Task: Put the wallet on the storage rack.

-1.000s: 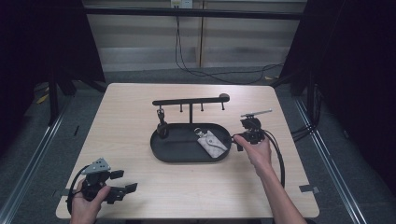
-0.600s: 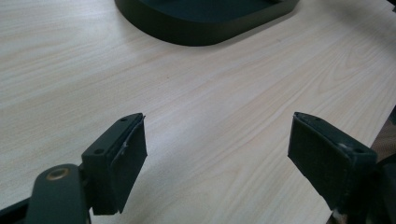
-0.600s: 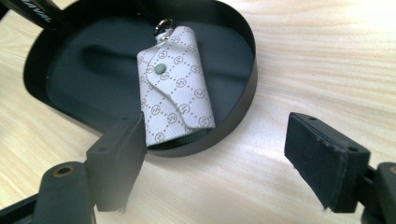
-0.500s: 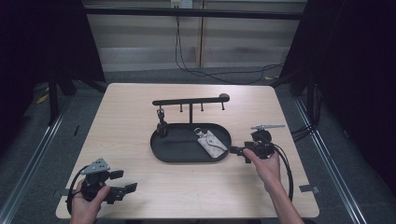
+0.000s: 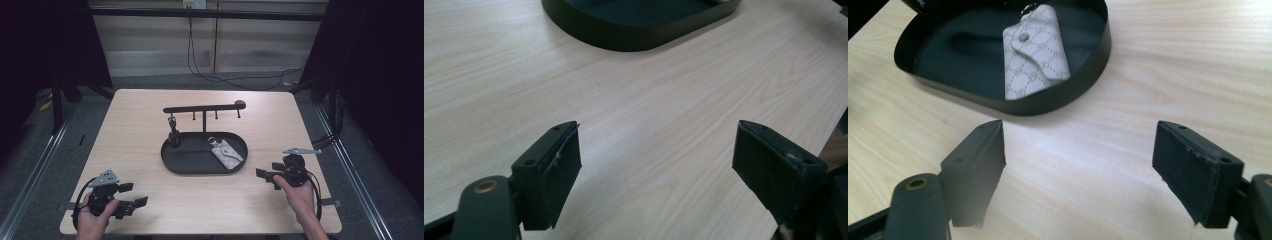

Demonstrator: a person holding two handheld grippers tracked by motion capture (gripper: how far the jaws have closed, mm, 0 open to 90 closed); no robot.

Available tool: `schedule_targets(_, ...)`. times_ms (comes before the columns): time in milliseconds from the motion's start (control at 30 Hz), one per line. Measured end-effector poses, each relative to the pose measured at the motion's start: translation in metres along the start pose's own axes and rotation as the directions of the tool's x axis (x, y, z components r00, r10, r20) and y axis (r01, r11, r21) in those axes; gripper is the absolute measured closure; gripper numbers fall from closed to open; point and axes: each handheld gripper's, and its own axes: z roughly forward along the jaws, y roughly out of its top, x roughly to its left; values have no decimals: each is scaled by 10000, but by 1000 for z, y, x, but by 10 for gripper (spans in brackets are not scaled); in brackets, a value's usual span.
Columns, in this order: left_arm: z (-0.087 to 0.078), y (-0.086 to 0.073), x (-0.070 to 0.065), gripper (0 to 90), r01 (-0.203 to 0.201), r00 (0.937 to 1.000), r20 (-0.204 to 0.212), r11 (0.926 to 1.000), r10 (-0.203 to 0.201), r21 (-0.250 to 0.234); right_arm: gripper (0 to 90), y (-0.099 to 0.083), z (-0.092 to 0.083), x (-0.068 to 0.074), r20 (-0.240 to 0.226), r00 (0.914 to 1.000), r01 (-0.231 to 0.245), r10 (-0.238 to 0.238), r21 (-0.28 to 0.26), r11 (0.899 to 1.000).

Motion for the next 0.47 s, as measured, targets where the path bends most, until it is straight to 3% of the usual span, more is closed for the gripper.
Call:
schedule_targets(167,-1,0,-1,194,392,9983,451,9987,-377,-318,215,-13,-14,2,131,9996,251,-249,-121,9996)
schedule_targets(300,-1,0,-2,195,330,9969,730,9984,-296,-462,215,-27,-24,-1,429,9982,433,-416,-405,9982)
schedule_targets(367,0,0,-2,195,183,9980,603,9996,-169,-233,210,-34,-24,-7,545,9979,383,-359,-436,9983)
schedule_targets(467,2,0,-2,195,-34,9994,334,10000,33,25,203,-39,-18,-13,1007,9932,588,-590,41,9983)
